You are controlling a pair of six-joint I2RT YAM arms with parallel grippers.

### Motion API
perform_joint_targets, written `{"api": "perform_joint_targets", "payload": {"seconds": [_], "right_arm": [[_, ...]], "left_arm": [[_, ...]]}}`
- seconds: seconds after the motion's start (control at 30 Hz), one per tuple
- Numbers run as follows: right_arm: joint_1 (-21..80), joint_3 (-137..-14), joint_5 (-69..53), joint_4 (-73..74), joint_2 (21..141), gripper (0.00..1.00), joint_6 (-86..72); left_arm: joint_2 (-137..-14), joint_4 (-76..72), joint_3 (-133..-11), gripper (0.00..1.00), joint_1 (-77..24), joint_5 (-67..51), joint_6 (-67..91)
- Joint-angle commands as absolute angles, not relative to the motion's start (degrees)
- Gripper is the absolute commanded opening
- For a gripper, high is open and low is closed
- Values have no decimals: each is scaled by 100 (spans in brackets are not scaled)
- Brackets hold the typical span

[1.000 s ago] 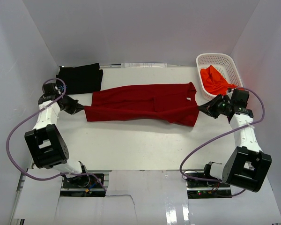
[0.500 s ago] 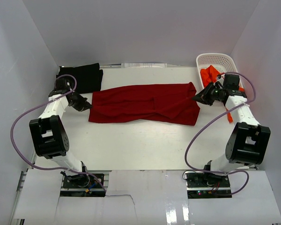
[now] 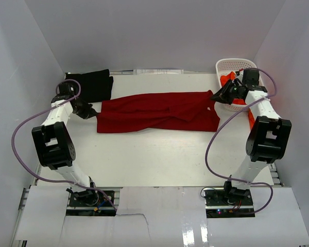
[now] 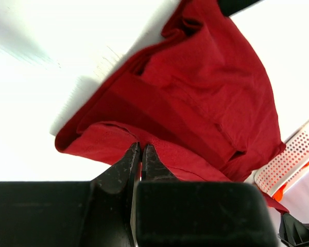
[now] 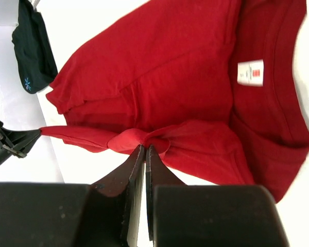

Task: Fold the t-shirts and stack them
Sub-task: Fold the other side of the tshirt into a rectangle

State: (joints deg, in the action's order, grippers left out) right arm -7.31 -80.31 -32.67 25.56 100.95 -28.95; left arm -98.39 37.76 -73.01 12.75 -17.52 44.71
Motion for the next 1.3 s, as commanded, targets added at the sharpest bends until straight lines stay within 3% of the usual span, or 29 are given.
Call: {"api": "perform_joint_targets", "payload": {"seconds": [0.0, 1.13, 1.27], "right_arm": [[-659, -8585, -3226, 2610, 10327, 8, -2768], [-255, -11476, -2918, 3419, 12742, 8, -2716], [-194, -11759, -2892, 3516, 13060, 8, -2725]], "left_arm": [[-9914, 3806, -7558, 0, 1336, -1644, 4518], [-11294, 3709, -8815, 0, 1275, -1828, 4456], [-11434, 3656, -8868, 9, 1231, -1942, 4430]]}}
